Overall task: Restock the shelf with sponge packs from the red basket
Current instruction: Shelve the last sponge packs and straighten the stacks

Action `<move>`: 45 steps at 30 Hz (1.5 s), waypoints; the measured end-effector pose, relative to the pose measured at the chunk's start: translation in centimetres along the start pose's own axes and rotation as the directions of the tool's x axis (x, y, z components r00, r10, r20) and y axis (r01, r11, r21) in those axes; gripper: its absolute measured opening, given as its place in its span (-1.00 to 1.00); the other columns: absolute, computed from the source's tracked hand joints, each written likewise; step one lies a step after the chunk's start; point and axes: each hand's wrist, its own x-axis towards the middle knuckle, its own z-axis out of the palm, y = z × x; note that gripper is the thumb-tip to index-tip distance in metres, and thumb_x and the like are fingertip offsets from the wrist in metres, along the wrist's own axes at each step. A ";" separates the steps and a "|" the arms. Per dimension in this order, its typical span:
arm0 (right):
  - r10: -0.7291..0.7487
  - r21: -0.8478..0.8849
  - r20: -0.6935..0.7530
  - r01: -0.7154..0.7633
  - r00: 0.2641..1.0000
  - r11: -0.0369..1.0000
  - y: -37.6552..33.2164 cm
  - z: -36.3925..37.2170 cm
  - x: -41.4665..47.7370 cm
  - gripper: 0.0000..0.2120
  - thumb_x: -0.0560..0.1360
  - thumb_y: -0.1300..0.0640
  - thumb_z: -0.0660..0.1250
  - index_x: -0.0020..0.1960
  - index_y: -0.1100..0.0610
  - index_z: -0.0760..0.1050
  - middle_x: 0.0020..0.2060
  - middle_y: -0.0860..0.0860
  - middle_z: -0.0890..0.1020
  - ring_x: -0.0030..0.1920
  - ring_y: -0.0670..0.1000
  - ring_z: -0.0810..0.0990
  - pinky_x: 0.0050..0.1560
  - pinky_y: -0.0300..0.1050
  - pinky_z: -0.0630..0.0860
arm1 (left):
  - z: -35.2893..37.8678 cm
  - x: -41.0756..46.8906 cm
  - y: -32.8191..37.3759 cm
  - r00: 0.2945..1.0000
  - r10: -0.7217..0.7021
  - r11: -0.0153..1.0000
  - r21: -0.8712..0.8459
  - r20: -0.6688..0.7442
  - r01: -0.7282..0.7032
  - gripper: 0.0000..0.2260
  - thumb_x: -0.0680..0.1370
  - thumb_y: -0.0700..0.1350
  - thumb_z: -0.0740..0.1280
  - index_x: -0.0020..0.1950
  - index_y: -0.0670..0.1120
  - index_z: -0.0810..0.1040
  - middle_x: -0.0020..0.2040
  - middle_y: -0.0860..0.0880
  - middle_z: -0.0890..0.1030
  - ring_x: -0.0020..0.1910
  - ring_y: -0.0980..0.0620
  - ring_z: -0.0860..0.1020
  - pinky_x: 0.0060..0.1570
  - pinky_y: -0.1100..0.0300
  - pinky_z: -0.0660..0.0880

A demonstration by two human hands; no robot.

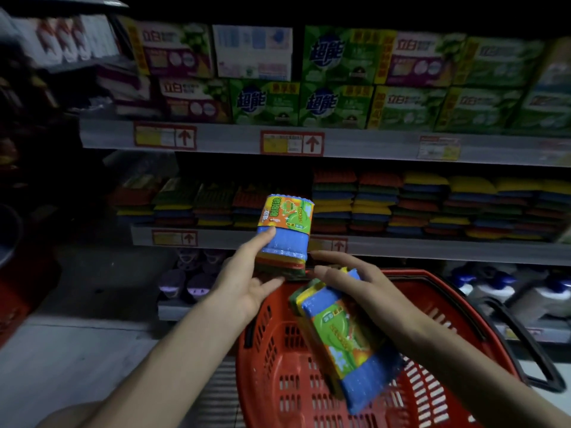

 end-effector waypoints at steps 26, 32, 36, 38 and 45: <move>-0.209 -0.119 -0.070 0.199 0.976 0.973 -0.3 1.7 8.7 -0.55 0.57 0.01 0.44 0.22 -0.52 0.44 0.04 -0.51 0.61 0.12 -0.27 0.65 0.21 -0.14 0.56 | 3.3 8.8 2.2 0.966 0.223 0.973 -0.032 -0.134 -0.229 -0.81 0.64 -0.01 0.31 0.00 -0.11 0.61 0.04 -0.13 0.67 0.06 -0.11 0.66 -0.14 0.09 0.59; -0.202 -0.182 -0.142 0.175 0.969 0.968 -0.6 1.2 9.1 -0.55 0.55 -0.08 0.44 0.01 -0.69 0.40 0.03 -0.56 0.57 0.22 -0.24 0.59 0.32 0.02 0.53 | 3.2 9.0 1.8 0.978 0.165 0.981 -0.077 -0.129 -0.176 -0.78 0.64 -0.22 0.15 0.00 -0.08 0.58 0.01 -0.15 0.66 -0.07 -0.12 0.66 -0.13 0.11 0.61; -0.176 -0.207 -0.160 0.141 0.971 0.968 -0.8 1.1 9.2 -0.51 0.54 -0.09 0.44 -0.08 -0.74 0.36 -0.03 -0.64 0.52 0.17 -0.23 0.62 0.28 0.00 0.56 | 3.6 9.2 1.0 0.975 0.197 0.980 0.012 -0.099 -0.197 -0.68 0.59 -0.40 0.20 0.21 -0.11 0.58 0.07 -0.25 0.66 0.00 -0.17 0.65 -0.06 0.10 0.63; -0.175 -0.220 -0.166 0.136 0.971 0.966 -0.8 1.1 9.2 -0.52 0.53 -0.10 0.45 -0.07 -0.74 0.36 -0.04 -0.65 0.51 0.18 -0.30 0.59 0.25 -0.10 0.56 | 3.7 9.3 0.7 0.974 0.204 0.979 0.020 -0.099 -0.203 -0.64 0.58 -0.41 0.28 0.33 -0.11 0.54 0.05 -0.24 0.67 -0.05 -0.13 0.66 -0.13 0.16 0.65; -0.158 -0.236 -0.163 0.117 0.974 0.965 -0.7 0.9 9.2 -0.56 0.52 -0.15 0.45 0.11 -0.68 0.37 0.06 -0.58 0.54 0.18 -0.48 0.49 0.25 -0.24 0.48 | 3.9 10.0 0.4 0.984 0.108 0.989 -0.083 -0.140 -0.121 -0.70 0.56 -0.35 0.42 0.26 -0.22 0.50 0.06 -0.26 0.66 -0.21 0.00 0.65 -0.10 0.13 0.65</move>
